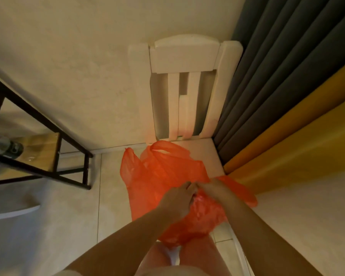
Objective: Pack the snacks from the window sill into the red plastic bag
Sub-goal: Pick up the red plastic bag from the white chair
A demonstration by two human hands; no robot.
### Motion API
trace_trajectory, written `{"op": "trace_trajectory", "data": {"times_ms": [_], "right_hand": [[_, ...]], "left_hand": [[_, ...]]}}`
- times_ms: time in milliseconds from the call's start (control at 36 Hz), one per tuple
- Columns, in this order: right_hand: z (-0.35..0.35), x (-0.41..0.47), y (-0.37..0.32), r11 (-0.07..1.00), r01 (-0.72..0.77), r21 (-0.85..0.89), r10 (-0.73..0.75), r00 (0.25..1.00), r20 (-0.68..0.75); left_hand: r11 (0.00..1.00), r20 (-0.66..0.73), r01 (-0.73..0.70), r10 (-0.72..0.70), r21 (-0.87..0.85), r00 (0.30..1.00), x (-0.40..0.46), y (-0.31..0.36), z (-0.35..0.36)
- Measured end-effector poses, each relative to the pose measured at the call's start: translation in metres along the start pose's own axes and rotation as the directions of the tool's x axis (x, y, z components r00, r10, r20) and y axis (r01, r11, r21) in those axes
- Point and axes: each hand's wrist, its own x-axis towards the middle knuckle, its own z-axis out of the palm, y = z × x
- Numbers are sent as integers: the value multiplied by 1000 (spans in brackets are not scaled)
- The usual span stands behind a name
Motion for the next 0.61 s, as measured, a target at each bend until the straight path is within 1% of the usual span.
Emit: {"op": "trace_trajectory", "data": {"times_ms": [28,56,111,139,194,222,250,278,306,361,389,417,444,472,500,556,611], "right_hand": [[3,-5,2,995,38,-96,-34,998,49],[8,-8,6,984,82,-158,-78,996,30],[18,-9,19,983,118,-138,-129,989,-72],[20,-11,24,977,146,-154,-168,975,-143],[23,-19,38,950,227,-213,-275,932,-237],[20,-37,31,931,256,-261,-326,906,-272],[19,-46,34,910,279,-307,-362,896,-258],[18,-58,35,874,305,-380,-405,888,-219],[17,-67,39,850,294,-437,-404,897,-181],[18,-79,55,835,290,-467,-408,896,-174],[20,-77,66,820,323,-472,-451,873,-185],[22,-78,77,817,341,-466,-471,860,-197],[25,-83,88,808,368,-461,-503,838,-211],[26,-88,100,807,372,-459,-508,834,-216],[26,-101,105,802,396,-448,-535,809,-242],[27,-117,122,786,464,-407,-593,753,-285],[27,-133,142,775,514,-368,-621,726,-296]], "left_hand": [[1000,11,-4,4,-28,1000,-7,1,3],[998,29,1,1,-63,1000,-14,2,6],[992,104,50,-37,-120,994,-28,3,11],[989,176,80,-58,-123,983,-34,4,13],[992,363,88,-51,-87,931,-46,7,13],[997,430,68,-42,-45,902,-48,9,10],[999,453,38,-38,10,891,-52,13,5],[998,431,12,-38,63,902,-54,18,0],[993,367,0,-43,116,929,-55,22,-6],[977,169,13,-50,213,984,-58,32,-18],[968,62,11,-27,252,998,-59,36,-22],[955,-26,-5,14,298,1000,-60,40,-24],[936,-78,-24,54,352,995,-60,44,-24],[915,-90,-37,79,401,993,-60,48,-22],[900,-68,-48,86,433,994,-60,52,-18],[879,26,-100,100,467,995,-58,64,-4],[851,145,-181,125,493,982,-55,79,10]]}}
